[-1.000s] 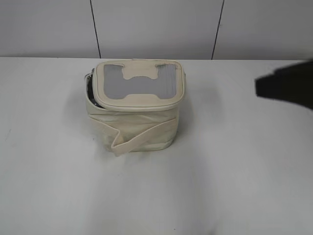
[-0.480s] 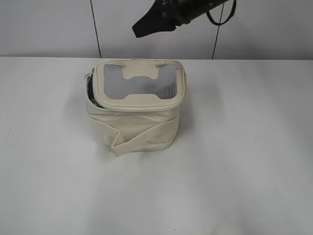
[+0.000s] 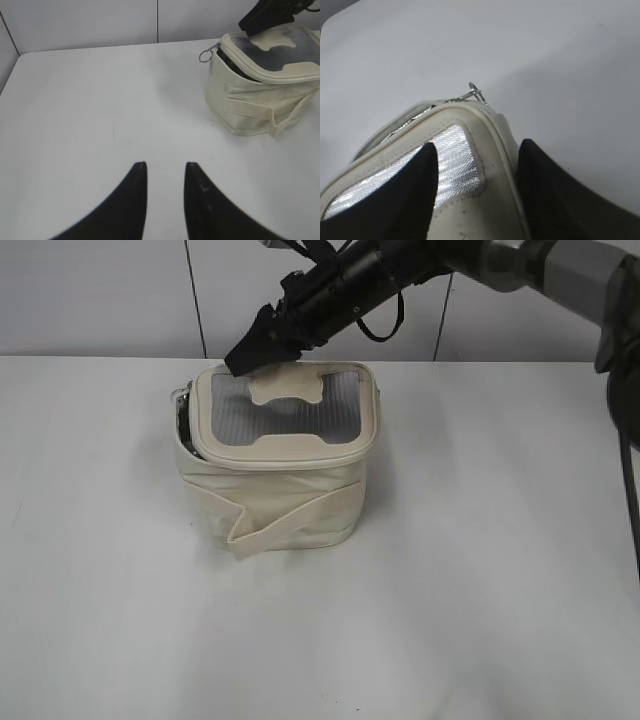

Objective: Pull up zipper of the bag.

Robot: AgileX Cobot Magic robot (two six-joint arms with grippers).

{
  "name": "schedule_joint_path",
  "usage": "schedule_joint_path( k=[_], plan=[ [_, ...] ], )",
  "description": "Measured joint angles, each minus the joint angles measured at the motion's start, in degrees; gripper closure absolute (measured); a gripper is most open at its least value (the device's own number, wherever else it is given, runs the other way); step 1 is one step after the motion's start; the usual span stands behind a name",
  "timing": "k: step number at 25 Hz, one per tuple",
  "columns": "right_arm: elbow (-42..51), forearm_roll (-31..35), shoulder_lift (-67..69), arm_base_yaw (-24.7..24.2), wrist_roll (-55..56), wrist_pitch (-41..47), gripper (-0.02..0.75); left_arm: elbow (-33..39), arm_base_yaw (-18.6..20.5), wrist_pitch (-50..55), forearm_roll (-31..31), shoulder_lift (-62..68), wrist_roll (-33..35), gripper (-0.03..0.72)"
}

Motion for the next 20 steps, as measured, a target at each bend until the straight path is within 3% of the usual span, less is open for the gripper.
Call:
schedule_joint_path(
  k=[13,15,18,20],
  plan=[
    [0.0,0.6,1.5,1.1,-0.1,-4.5,0.383,0.0,0.0,-0.1,0.0,2.3,0.0,0.493],
    [0.0,0.7,1.8,1.1,-0.2,-4.5,0.443,0.0,0.0,-0.2,0.1,3.5,0.0,0.493],
    [-0.1,0.1,1.8,1.3,-0.2,-4.5,0.612,-0.4,0.0,-1.3,-0.3,7.1,0.0,0.493],
    [-0.2,-0.3,1.9,1.6,-0.2,-4.5,0.669,-1.0,0.0,-4.5,-2.3,11.4,0.0,0.493]
  ],
)
